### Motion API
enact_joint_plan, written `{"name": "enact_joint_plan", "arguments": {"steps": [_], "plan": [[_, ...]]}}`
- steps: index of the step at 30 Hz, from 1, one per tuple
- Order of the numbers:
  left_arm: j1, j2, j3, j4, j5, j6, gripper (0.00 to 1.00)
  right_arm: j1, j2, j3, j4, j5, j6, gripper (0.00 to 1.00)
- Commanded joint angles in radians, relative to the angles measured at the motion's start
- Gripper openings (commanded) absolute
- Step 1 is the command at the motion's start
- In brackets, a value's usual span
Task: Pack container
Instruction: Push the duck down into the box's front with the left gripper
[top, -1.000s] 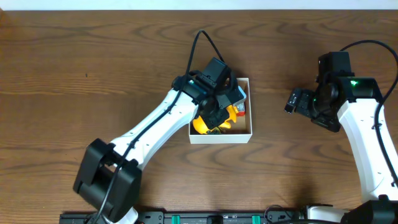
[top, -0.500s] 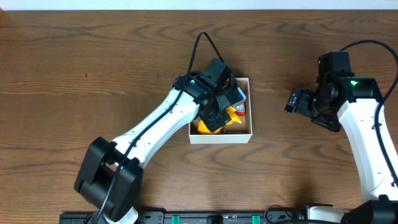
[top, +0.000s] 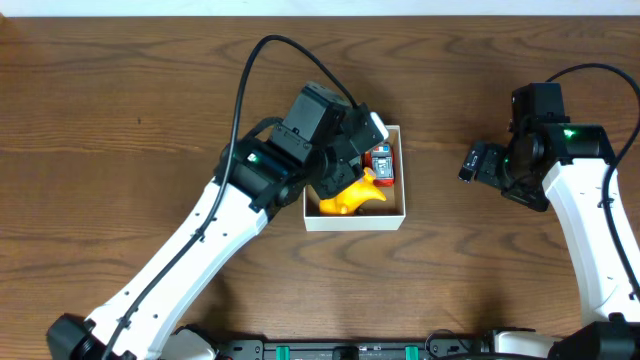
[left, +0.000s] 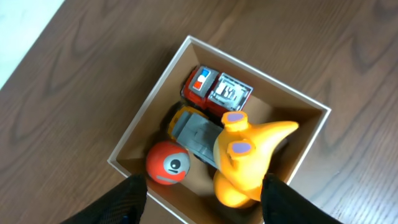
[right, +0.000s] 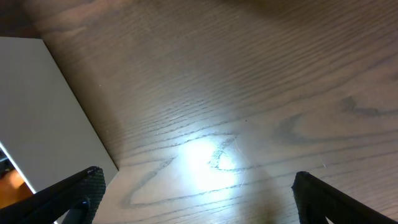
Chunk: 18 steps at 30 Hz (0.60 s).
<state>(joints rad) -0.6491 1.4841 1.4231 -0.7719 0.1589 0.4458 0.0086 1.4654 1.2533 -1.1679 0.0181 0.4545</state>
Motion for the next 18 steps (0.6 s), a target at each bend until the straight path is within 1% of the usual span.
{"name": "enact_joint_plan", "arguments": {"steps": [1,2,3,4,5,10,13,15,18], "plan": [[0.004,0.051,0.006,0.011,-0.022,0.001,0.37,-0.001,0.0,-0.005,-0.005,0.011,-0.015,0.99],[0.004,0.068,0.006,0.012,-0.022,-0.002,0.25,-0.001,0.0,-0.006,-0.006,0.011,-0.015,0.99],[0.004,0.085,0.006,0.011,-0.022,-0.006,0.19,-0.001,0.0,-0.006,-0.006,0.011,-0.015,0.99],[0.004,0.105,0.006,0.011,-0.022,-0.006,0.09,-0.001,0.0,-0.006,-0.007,0.011,-0.015,0.99],[0.004,0.122,0.006,0.011,-0.022,-0.01,0.06,-0.001,0.0,-0.006,-0.007,0.011,-0.015,0.99],[0.004,0.232,0.006,0.011,-0.021,-0.014,0.06,-0.001,0.0,-0.006,-0.008,0.011,-0.015,0.99],[0.004,0.303,0.006,0.012,-0.014,-0.08,0.06,-0.001,0.0,-0.006,-0.01,0.011,-0.015,0.99],[0.002,0.348,0.006,0.007,0.046,-0.146,0.06,-0.001,0.0,-0.006,-0.01,0.011,-0.015,0.99],[-0.012,0.393,0.006,-0.012,0.204,-0.201,0.06,-0.001,0.0,-0.006,-0.01,0.011,-0.015,0.99]]}}
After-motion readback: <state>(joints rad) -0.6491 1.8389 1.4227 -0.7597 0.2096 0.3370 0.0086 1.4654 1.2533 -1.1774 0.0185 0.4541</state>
